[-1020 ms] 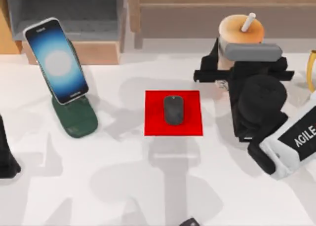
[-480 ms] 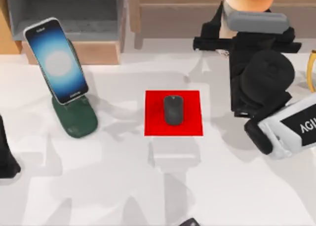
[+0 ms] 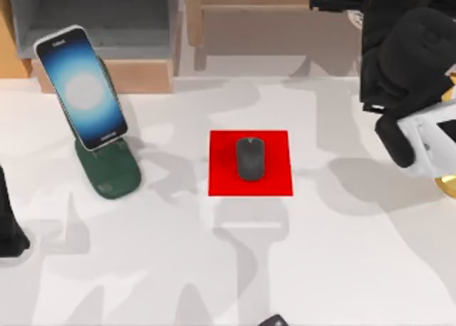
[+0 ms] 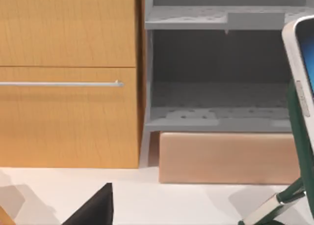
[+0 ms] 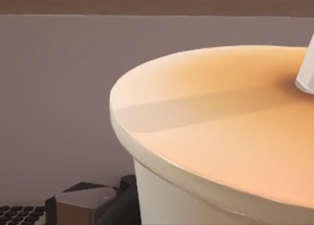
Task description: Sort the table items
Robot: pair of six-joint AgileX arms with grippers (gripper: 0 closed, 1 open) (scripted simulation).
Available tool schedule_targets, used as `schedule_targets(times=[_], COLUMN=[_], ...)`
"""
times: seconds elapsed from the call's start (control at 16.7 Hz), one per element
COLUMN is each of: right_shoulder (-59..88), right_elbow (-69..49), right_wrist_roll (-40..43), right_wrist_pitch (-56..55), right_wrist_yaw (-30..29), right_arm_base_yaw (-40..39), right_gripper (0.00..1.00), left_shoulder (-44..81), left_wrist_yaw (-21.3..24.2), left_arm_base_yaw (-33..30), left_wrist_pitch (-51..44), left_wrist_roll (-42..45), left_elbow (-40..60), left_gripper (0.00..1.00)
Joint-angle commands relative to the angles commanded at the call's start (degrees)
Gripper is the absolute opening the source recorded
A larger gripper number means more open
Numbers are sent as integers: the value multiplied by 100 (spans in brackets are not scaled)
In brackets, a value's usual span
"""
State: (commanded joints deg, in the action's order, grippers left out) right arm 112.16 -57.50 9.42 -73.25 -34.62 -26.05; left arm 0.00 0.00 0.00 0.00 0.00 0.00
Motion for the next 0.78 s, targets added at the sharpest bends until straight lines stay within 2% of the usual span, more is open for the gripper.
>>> schedule_targets(times=[0.36, 0.78], right_shoulder=[-136, -92], right_elbow=[-626, -1388], right_wrist_roll=[-128, -571], right_wrist_pitch=[1205, 2887], right_wrist_yaw=[737, 2027], right_arm_base_yaw=[966, 1902], right_gripper=[0, 0], left_shoulder=[0, 0], left_wrist_yaw=[0, 0], left_arm_base_yaw=[0, 0], left_wrist_pitch=[0, 0], left_wrist_roll=[0, 0], left_elbow=[0, 0], left_gripper=[100, 100])
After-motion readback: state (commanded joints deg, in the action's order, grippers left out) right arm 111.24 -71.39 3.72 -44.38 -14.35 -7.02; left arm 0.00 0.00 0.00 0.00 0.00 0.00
